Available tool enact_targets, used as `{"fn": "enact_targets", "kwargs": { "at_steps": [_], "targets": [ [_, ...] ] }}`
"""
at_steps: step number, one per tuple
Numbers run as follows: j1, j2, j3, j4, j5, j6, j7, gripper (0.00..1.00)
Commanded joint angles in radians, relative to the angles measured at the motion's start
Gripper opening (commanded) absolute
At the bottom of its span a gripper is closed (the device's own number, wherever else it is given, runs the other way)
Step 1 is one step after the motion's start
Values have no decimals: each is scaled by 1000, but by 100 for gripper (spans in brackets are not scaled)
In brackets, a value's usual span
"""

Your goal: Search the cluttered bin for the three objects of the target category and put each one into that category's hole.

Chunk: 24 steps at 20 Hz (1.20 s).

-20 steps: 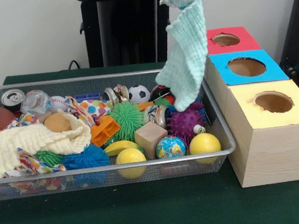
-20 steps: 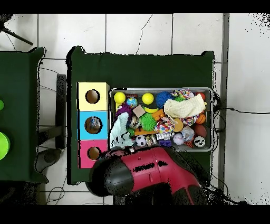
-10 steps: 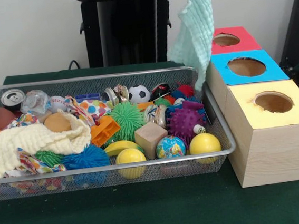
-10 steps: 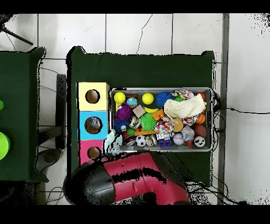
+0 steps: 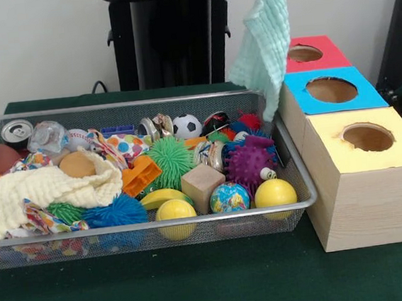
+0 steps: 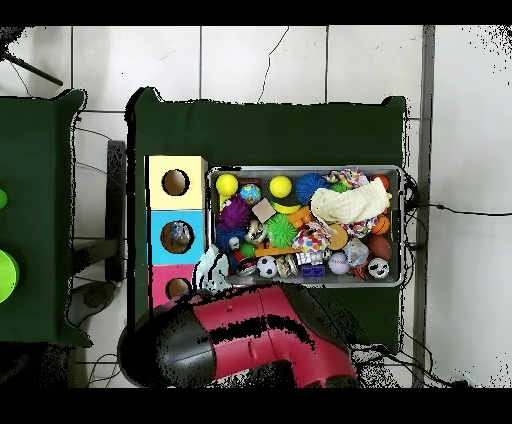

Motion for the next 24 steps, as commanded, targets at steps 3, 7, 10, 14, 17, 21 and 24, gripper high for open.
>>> {"fn": "enact_targets", "kwargs": {
  "at_steps": [3, 7, 10, 14, 17, 21, 24],
  "targets": [
    [-39, 172, 1, -27, -72, -111, -98, 0],
    [-30, 184, 13, -79, -74, -33, -113, 0],
    [-3, 145, 22, -123, -55, 54, -100, 0],
    [52, 192, 15, -214, -80, 121, -51, 0],
    [95, 277, -1, -277, -96, 109, -16, 0],
    [151, 362, -38, -360, -102, 144, 31, 0],
    [192, 399, -58, -447, -111, 228, 46, 0]
  ]
}}
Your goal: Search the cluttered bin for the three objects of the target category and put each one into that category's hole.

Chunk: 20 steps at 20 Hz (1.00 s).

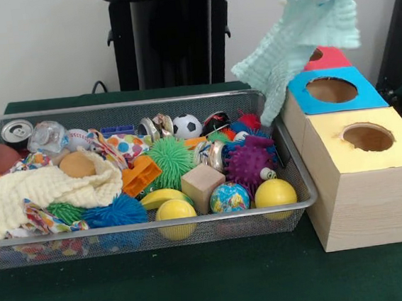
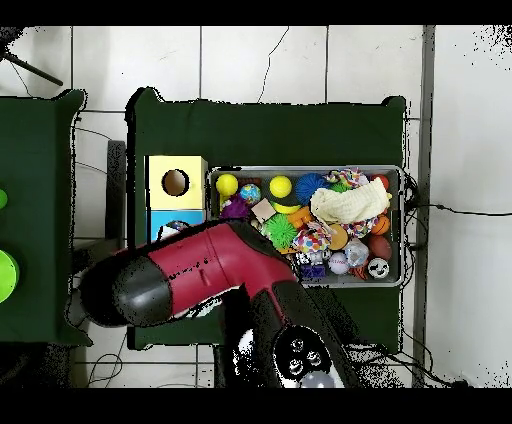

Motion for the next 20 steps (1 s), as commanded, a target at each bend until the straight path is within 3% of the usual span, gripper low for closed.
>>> {"fn": "enact_targets", "kwargs": {
  "at_steps": [1, 5, 10, 18, 20],
  "targets": [
    [56, 149, -55, -233, -46, 214, 47, 0],
    [85, 180, -75, -288, -43, 233, 53, 0],
    [106, 168, -91, -326, -24, 306, 76, 0],
    [81, 155, -96, -286, -1, 273, 49, 0],
    [59, 172, -89, -289, 0, 284, 4, 0]
  ]
}}
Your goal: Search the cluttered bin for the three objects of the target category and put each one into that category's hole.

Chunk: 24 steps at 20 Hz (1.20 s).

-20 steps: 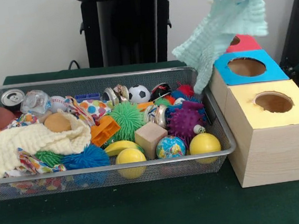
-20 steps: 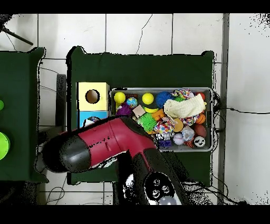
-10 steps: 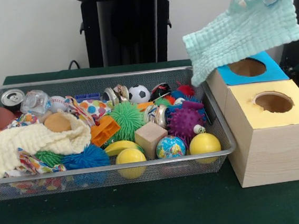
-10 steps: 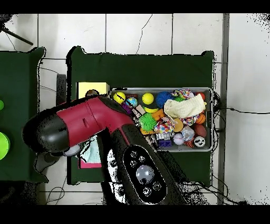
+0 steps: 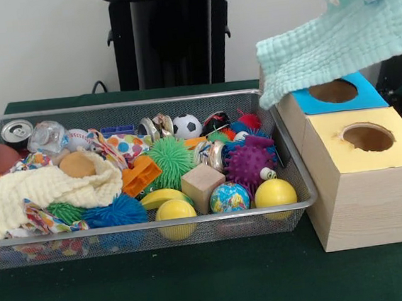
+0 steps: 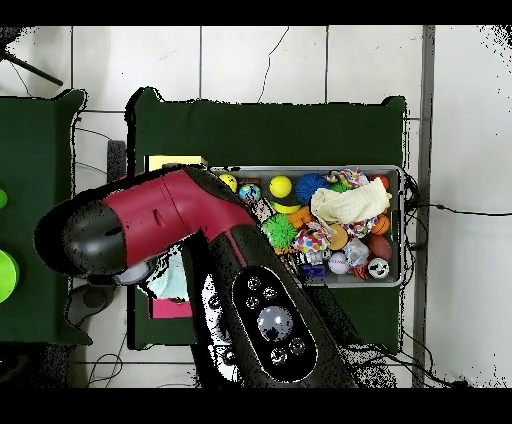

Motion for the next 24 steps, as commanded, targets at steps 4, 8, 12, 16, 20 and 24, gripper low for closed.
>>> {"fn": "enact_targets", "kwargs": {
  "at_steps": [4, 8, 12, 16, 20, 24],
  "targets": [
    [-133, 123, -17, -82, -22, 104, -175, 0],
    [-201, 204, 30, -165, -53, 157, -336, 0],
    [-216, 281, 61, -274, -104, 207, -418, 0],
    [-208, 348, 81, -381, -147, 231, -457, 0],
    [-160, 424, 87, -547, -201, 326, -508, 0],
    [-138, 479, 96, -633, -230, 336, -556, 0]
  ]
}}
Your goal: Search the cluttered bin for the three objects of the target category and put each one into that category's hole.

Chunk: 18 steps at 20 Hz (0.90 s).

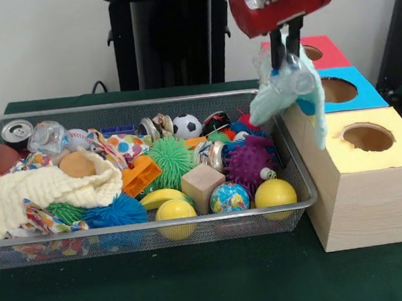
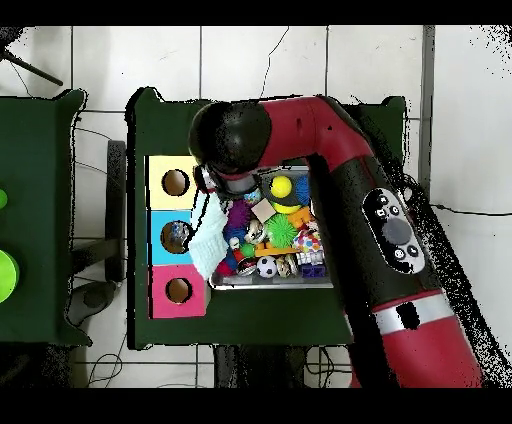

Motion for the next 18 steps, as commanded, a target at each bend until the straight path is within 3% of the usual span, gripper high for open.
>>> {"fn": "enact_targets", "kwargs": {
  "at_steps": [1, 4, 12, 18],
  "targets": [
    [37, 144, 71, -238, -82, 117, -434, 0],
    [41, 163, 74, -284, -89, 134, -470, 0],
    [31, 291, 83, -522, -154, 276, -721, 0],
    [-46, 334, 35, -524, -154, 274, -731, 0]
  ]
}}
